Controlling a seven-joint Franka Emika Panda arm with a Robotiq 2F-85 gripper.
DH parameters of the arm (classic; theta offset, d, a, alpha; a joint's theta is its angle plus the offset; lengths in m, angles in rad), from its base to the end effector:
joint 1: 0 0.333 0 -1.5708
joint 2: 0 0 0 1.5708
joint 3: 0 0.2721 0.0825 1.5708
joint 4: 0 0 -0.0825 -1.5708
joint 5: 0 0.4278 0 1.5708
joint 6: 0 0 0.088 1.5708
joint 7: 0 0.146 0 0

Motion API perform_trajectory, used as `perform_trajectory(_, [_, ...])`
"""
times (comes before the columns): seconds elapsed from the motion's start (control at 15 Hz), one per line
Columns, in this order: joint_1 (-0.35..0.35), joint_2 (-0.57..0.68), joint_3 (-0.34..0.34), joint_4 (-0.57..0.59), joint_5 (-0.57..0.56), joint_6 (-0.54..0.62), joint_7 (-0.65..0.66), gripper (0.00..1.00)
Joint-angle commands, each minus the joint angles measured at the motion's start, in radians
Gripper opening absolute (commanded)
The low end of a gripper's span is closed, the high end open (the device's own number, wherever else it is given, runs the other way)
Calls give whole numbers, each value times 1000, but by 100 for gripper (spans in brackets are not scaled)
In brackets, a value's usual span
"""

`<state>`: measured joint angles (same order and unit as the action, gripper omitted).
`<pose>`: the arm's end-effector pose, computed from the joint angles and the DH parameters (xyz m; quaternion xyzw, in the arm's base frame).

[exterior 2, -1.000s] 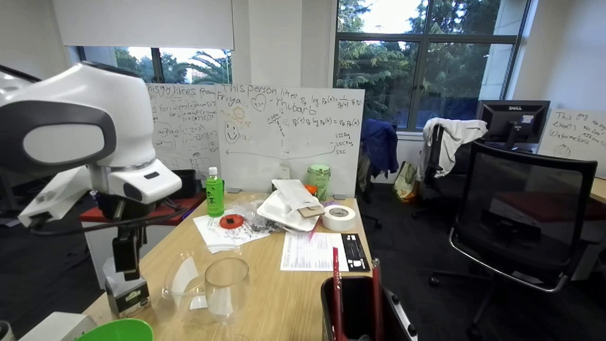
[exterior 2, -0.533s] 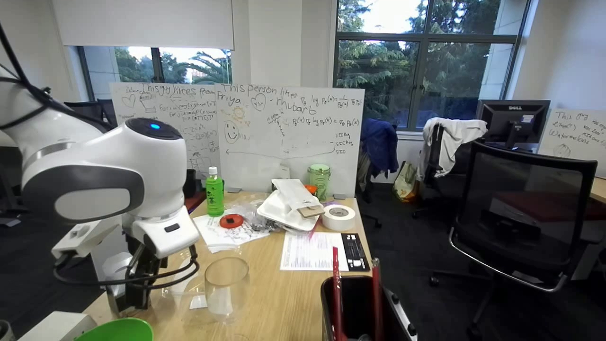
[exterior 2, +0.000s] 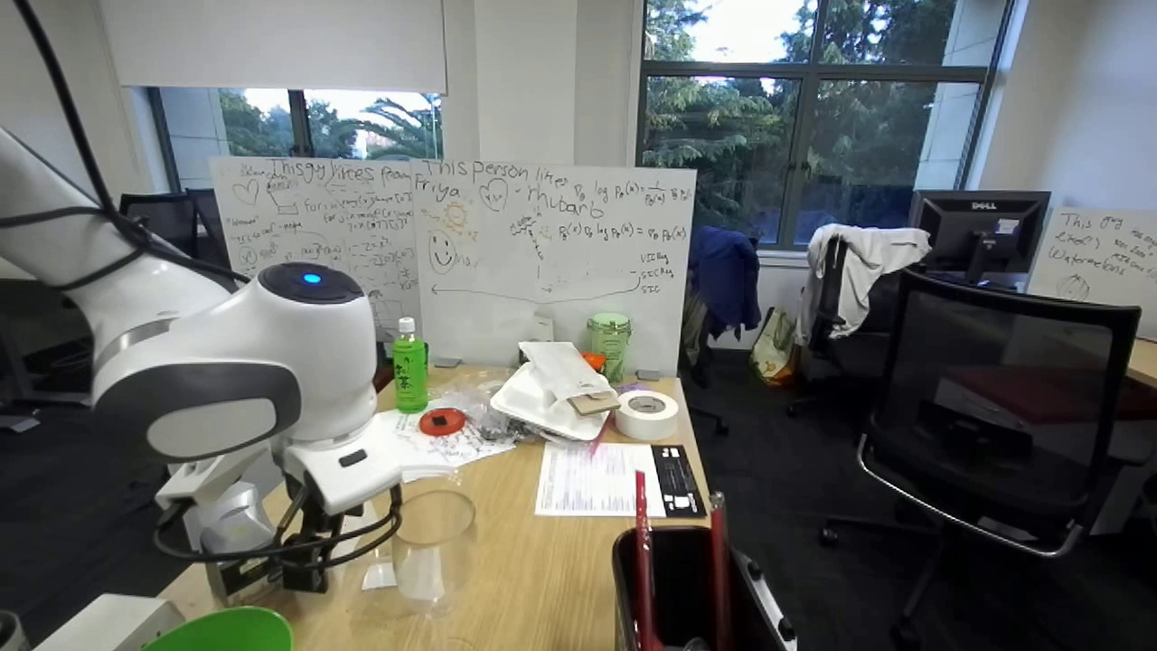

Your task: Pick up the bowl and put it on the right side of the table

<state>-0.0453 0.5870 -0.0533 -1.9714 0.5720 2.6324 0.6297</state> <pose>0.6183 -0.0667 0.0632 -0.8146 0.5633 -0.0026 0.1382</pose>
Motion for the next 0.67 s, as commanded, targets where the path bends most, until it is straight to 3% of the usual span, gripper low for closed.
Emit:
perform_trajectory(0.0, [17, 31, -16, 22, -17, 38, 49, 98])
perform_trajectory(0.27, [25, 46, -24, 28, -40, 56, 84, 90])
perform_trajectory(0.4, [27, 46, -26, 28, -56, 58, 103, 64])
perform_trajectory(0.6, [30, 46, -29, 28, -81, 60, 130, 42])
